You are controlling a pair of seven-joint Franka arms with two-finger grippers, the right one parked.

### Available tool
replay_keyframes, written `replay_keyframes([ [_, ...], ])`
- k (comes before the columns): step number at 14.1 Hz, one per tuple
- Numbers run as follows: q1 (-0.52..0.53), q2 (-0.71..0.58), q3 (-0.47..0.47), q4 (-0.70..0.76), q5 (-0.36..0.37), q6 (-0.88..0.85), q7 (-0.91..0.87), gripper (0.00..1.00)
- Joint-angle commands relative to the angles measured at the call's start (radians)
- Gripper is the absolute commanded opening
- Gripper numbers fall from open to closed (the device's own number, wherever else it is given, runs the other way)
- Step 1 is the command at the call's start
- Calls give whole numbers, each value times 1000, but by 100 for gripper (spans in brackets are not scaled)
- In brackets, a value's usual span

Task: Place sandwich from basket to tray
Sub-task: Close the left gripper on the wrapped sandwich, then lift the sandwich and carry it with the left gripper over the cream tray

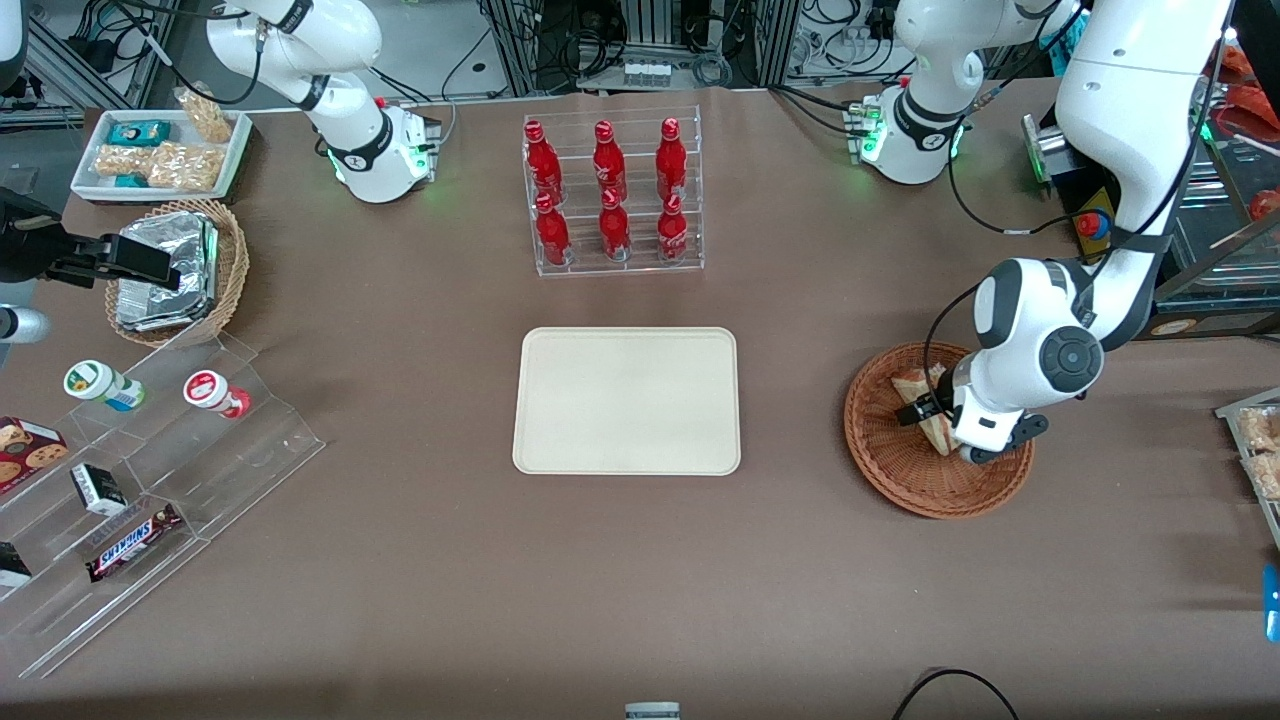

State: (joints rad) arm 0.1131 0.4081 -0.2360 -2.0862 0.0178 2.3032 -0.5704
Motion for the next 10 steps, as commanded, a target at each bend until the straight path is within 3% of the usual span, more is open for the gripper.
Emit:
replay_keyframes([
  [1, 26, -6, -9, -12, -1, 10, -10, 62],
  [3, 36, -11, -8, -11, 5, -22, 0, 19],
  [4, 36, -17, -9, -3, 5, -46, 16, 13],
  [10, -7, -126, -23, 93, 8, -227, 67, 12],
])
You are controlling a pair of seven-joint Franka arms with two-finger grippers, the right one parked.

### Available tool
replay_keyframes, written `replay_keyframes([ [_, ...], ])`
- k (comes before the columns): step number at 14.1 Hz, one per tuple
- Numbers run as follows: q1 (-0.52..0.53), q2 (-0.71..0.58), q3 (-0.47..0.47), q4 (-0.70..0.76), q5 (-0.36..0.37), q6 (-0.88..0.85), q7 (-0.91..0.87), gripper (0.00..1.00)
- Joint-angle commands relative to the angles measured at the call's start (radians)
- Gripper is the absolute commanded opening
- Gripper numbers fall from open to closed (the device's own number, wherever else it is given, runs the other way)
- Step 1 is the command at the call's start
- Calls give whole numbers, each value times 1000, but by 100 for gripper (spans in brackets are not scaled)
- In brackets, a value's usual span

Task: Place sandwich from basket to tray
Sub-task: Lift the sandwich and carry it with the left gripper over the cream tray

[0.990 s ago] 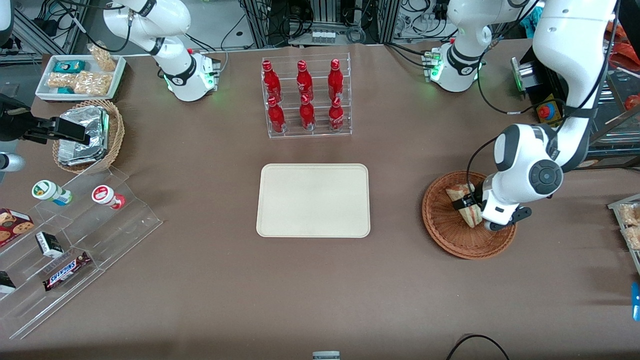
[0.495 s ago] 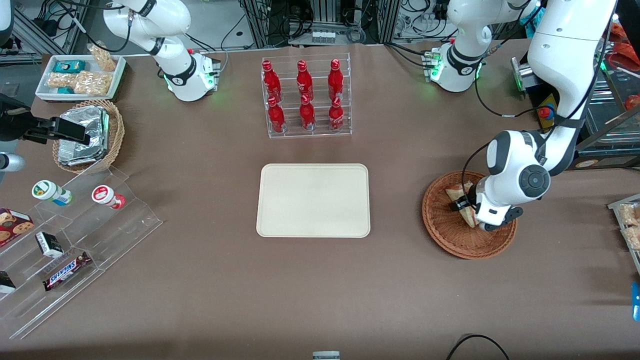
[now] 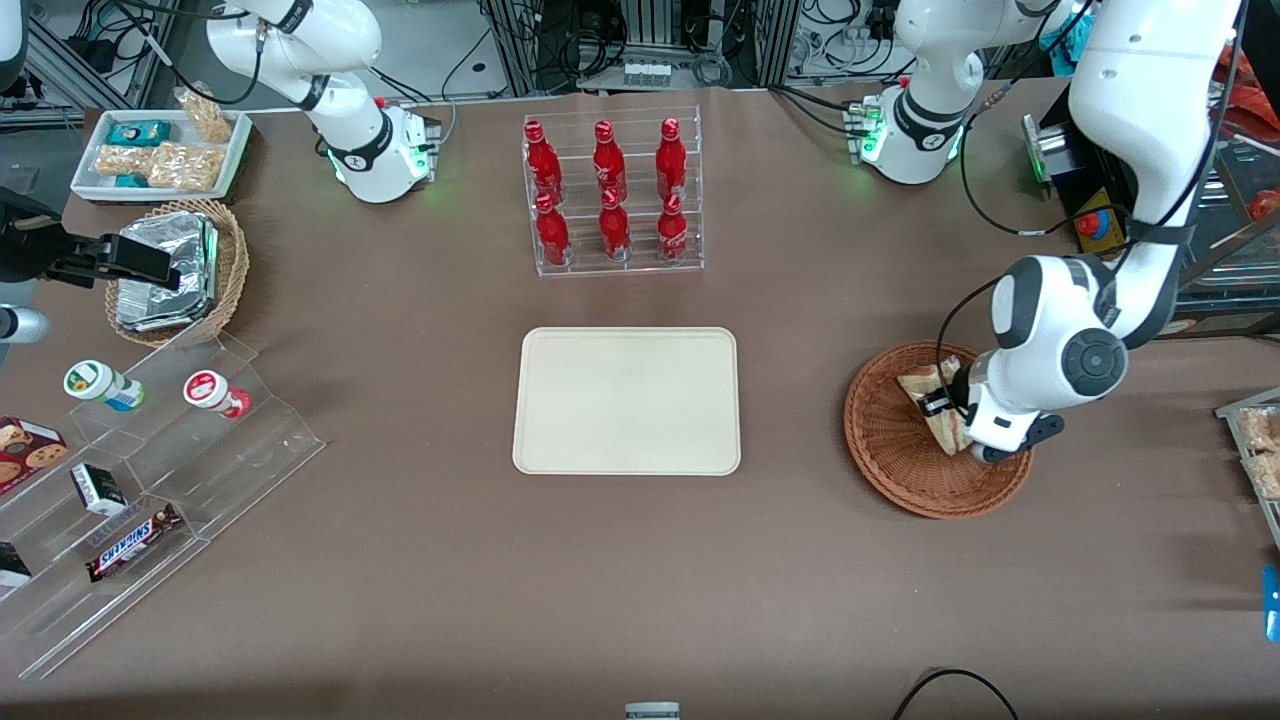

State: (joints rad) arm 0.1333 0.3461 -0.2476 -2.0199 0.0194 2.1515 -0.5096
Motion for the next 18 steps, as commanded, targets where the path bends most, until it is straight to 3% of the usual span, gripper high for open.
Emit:
replay_keyframes([
  [1, -70, -82, -12, 56, 7, -109, 5, 12],
  [6, -357, -33, -12, 171, 10, -168, -47, 12],
  [12, -682, 265, -9, 481, 23, -168, -274, 20],
  [18, -802, 511, -2, 751, 109, -163, -458, 22],
])
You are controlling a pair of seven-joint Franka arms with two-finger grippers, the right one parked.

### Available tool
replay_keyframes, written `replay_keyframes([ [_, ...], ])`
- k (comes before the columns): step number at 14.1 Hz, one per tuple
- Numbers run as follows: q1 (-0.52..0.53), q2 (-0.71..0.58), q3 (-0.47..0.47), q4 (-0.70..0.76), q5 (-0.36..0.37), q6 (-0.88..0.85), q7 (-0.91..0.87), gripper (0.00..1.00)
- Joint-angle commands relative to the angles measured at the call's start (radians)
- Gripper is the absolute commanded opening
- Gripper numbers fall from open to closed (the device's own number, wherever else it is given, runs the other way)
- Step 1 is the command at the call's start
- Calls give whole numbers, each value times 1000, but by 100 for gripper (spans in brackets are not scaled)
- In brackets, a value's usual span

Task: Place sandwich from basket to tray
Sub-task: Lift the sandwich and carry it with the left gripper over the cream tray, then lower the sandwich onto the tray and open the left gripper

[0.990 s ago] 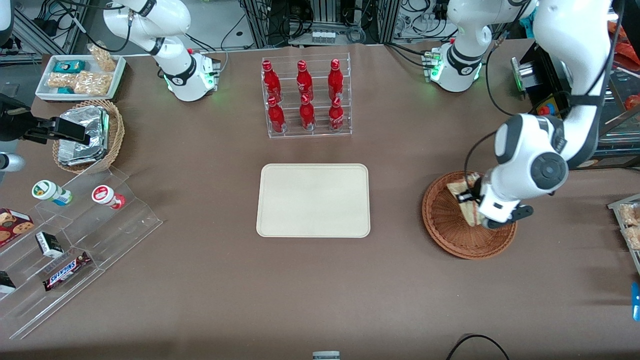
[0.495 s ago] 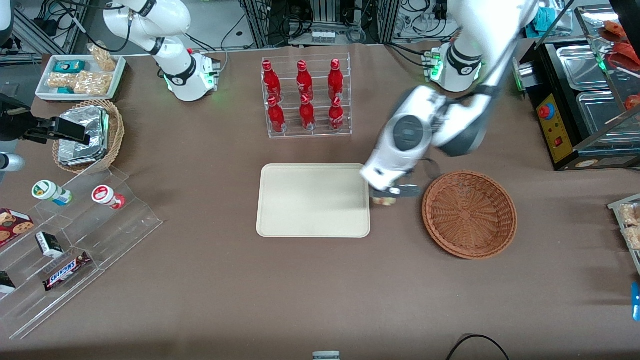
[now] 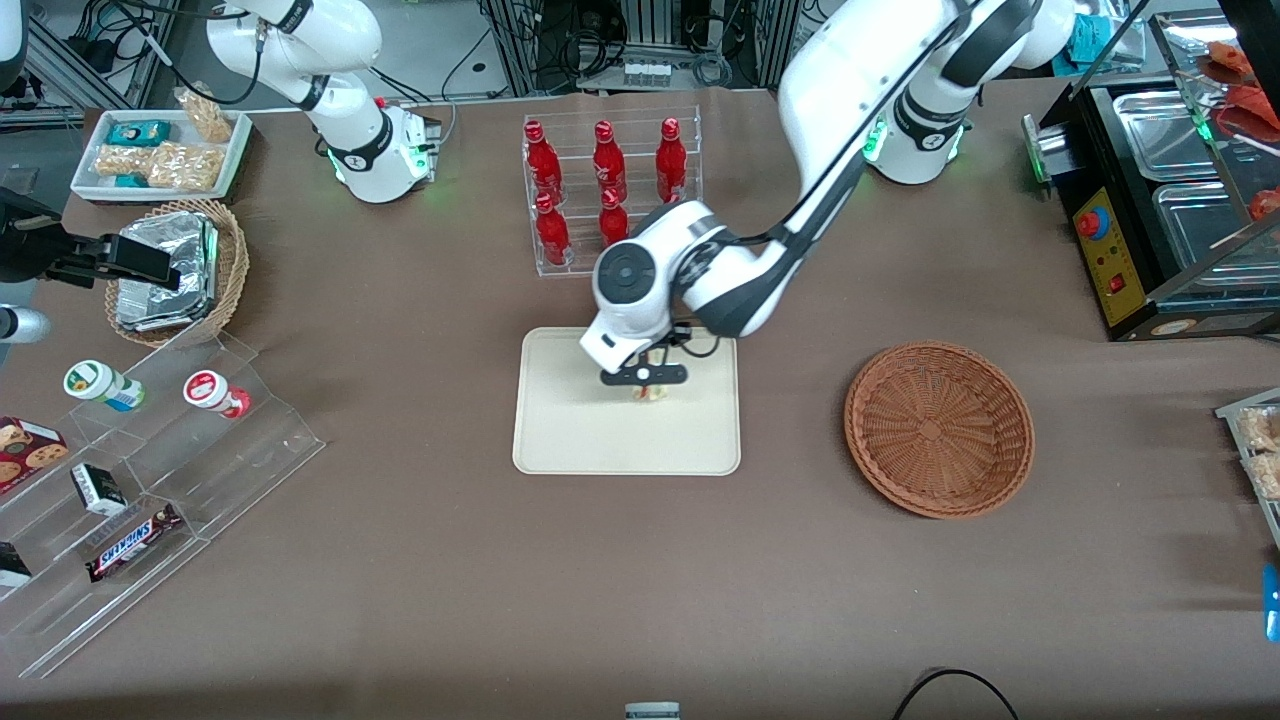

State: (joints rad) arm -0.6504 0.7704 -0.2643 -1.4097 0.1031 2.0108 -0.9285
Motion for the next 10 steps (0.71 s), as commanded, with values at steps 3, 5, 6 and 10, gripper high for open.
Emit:
replay_keyframes([
  [3, -26, 115, 14, 166, 58, -20, -43, 48],
  [5, -26, 116, 14, 170, 61, -12, -33, 99],
  [6, -26, 116, 14, 172, 63, -11, -35, 100],
  [10, -21, 104, 26, 179, 63, 11, -35, 100],
])
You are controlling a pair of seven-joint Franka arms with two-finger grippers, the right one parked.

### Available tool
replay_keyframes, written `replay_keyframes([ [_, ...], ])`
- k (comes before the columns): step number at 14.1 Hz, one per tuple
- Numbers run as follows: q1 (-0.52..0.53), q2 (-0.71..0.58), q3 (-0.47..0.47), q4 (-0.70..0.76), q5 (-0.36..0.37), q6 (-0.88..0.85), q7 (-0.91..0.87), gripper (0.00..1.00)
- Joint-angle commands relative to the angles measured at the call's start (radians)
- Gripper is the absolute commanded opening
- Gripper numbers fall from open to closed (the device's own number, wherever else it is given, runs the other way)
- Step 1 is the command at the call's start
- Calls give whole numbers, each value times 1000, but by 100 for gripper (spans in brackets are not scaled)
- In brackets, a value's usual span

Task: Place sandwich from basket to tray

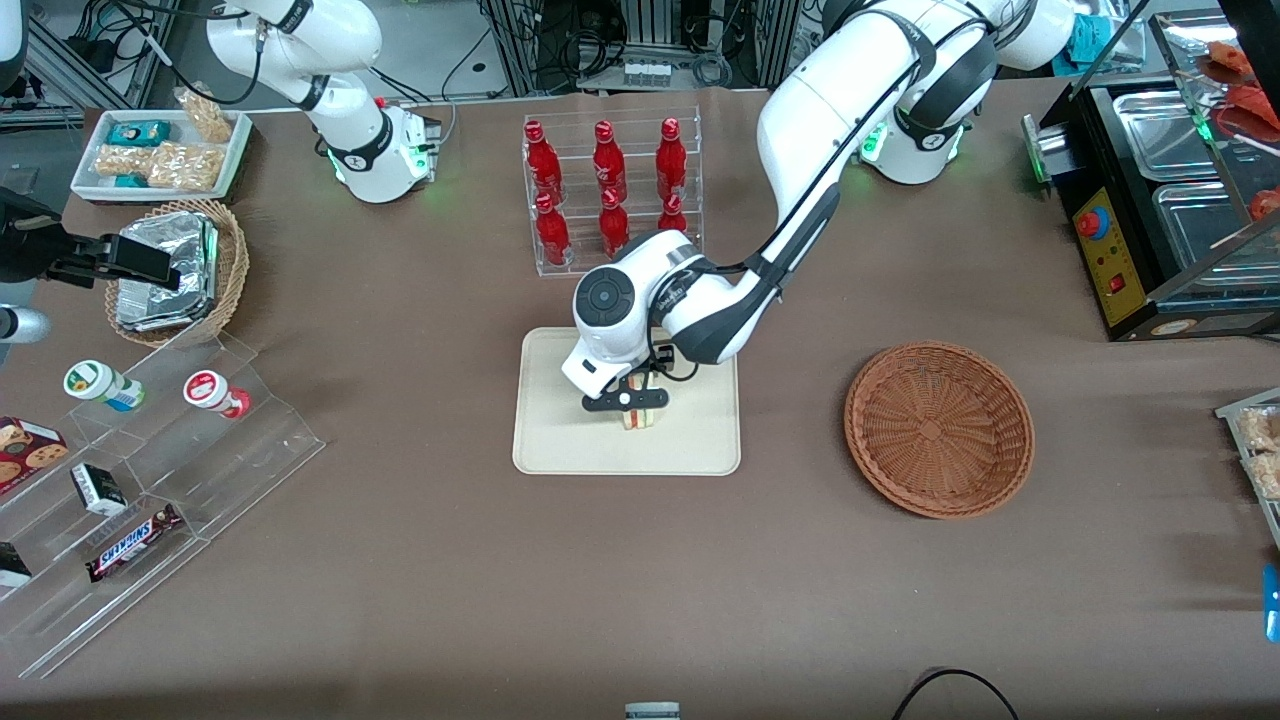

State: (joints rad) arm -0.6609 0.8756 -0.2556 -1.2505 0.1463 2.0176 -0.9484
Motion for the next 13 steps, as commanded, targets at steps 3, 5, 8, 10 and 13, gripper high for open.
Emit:
replay_keyframes([
  [3, -6, -67, 33, 23, 24, -48, -12, 100],
  [5, 32, -139, 38, 22, 9, -150, 41, 100],
  [8, 157, -320, 32, -87, -37, -273, 207, 100],
  [10, 257, -453, 32, -186, -70, -345, 354, 100],
  [13, 432, -564, 33, -198, -73, -570, 607, 100],
])
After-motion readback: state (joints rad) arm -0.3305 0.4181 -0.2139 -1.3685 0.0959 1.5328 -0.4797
